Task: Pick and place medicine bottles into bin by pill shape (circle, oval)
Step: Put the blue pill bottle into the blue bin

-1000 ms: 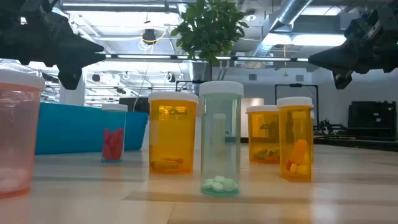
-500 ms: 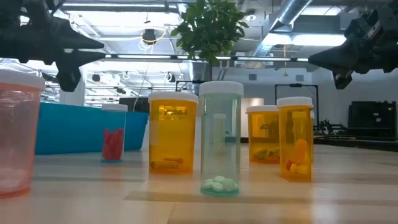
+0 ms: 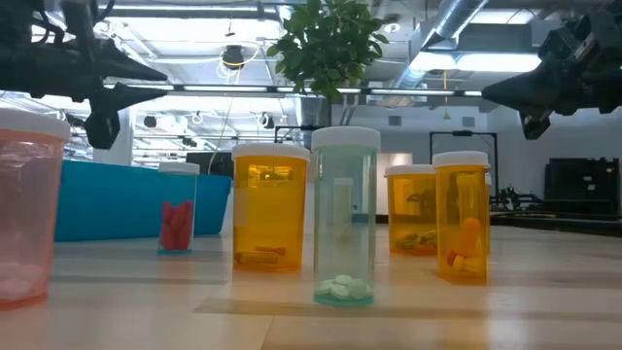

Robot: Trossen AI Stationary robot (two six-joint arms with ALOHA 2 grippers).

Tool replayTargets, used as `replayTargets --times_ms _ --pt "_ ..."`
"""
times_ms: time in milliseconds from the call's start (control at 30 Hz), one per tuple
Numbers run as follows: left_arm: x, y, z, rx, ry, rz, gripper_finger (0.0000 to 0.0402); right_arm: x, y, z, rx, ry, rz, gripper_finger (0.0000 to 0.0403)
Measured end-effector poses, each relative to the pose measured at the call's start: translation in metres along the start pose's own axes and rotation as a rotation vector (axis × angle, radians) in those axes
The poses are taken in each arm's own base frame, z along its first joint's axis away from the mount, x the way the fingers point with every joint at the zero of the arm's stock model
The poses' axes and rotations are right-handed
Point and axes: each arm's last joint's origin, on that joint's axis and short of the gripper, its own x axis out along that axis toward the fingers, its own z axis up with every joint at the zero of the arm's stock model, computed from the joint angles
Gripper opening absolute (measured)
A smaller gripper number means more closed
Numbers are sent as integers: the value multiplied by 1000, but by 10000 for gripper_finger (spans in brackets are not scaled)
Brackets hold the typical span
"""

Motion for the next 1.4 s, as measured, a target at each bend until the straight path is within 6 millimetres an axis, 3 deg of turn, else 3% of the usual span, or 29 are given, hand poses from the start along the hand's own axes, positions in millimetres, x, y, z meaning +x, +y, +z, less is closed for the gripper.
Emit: replayTargets --times_ms 233,367,533,667,867,1033,1167,1400 --pt "0 0 3 -88 -72 40 81 0 1 5 27 -64 14 21" --pt "0 -5 7 -132 -107 -18 93 -1 4 13 188 -145 48 21" --pt "-4 -17 21 -119 -224 -147 138 -3 6 23 339 -236 104 21" --pt "-10 -28 34 -133 -338 -276 180 -6 8 33 331 -335 137 25" --pt "-17 -41 50 -188 -416 -367 225 -9 9 41 335 -420 131 73" --pt "-13 -73 73 -90 -314 -370 229 -16 14 63 277 -473 134 149" --pt "0 -106 90 7 -135 -335 222 -25 20 90 200 -533 125 202" --pt "47 -164 100 147 262 -262 220 -32 28 123 53 -428 61 222"
